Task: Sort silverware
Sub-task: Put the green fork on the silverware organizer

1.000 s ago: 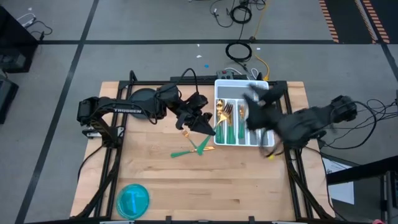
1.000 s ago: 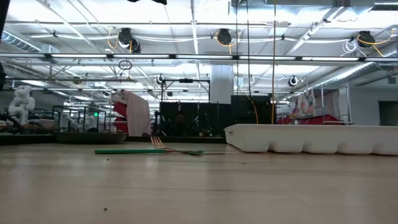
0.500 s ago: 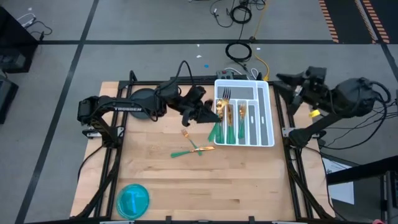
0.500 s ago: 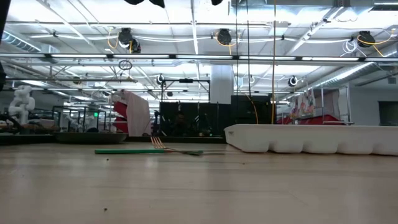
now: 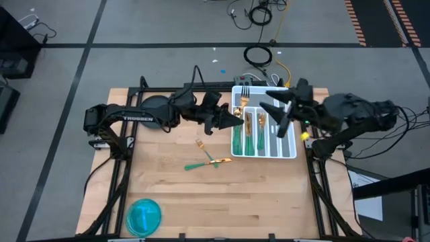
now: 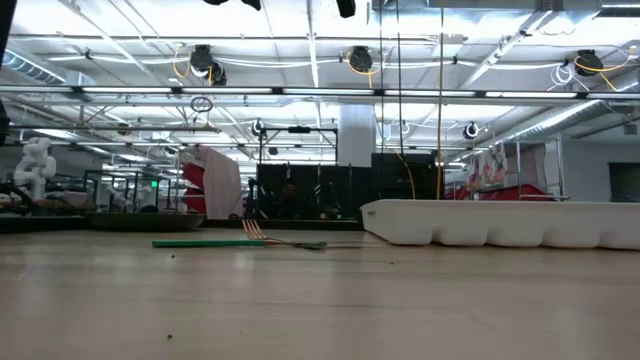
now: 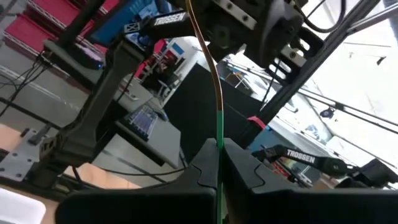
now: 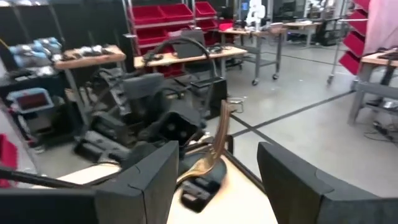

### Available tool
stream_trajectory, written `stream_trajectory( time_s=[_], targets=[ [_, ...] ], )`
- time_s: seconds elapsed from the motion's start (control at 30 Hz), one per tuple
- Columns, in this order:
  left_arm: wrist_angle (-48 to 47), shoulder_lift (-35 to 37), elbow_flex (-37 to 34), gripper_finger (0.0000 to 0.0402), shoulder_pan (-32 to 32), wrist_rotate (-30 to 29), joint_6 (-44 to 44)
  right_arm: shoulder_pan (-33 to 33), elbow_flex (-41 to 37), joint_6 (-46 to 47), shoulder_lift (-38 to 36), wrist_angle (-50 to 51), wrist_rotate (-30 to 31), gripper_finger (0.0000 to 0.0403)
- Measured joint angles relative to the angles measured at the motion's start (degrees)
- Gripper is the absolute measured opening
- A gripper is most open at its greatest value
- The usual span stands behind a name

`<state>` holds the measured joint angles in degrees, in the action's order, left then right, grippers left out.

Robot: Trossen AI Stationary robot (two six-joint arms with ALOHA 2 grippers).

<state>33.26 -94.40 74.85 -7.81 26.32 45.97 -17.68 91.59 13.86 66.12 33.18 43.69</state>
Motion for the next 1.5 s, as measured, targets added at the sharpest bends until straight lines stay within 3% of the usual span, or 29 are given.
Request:
stream_trajectory(
  time_s=[0.3, 0.73, 0.97, 1.23, 1.5],
  targets=[
    [0.21, 0.01, 0.00, 0.0006, 2.64, -4.12, -1.78, 6.78, 0.02, -2.98, 2.19, -5.57, -10.58, 0.0210],
    [0.79, 0.01, 0.00, 0.0006, 3.88, -4.34, -2.90, 13.27, 0.02, -2.39, 3.79, -5.48, -22.77, 0.0210],
    [0.68, 0.01, -0.01, 0.0006, 3.93, -4.34, -2.98, 14.37, 0.02, -3.58, 6.48, -5.43, -23.28, 0.0203],
    [0.46, 0.01, 0.00, 0.0006, 3.93, -4.32, -3.38, 14.37, 0.02, -5.79, 6.19, -5.68, -22.56, 0.0118],
    [0.48, 0.01, 0.00, 0.0011, 3.93, -4.32, -3.38, 14.37, 0.06, -5.92, 3.94, -5.88, -22.86, 0.0123]
  ],
)
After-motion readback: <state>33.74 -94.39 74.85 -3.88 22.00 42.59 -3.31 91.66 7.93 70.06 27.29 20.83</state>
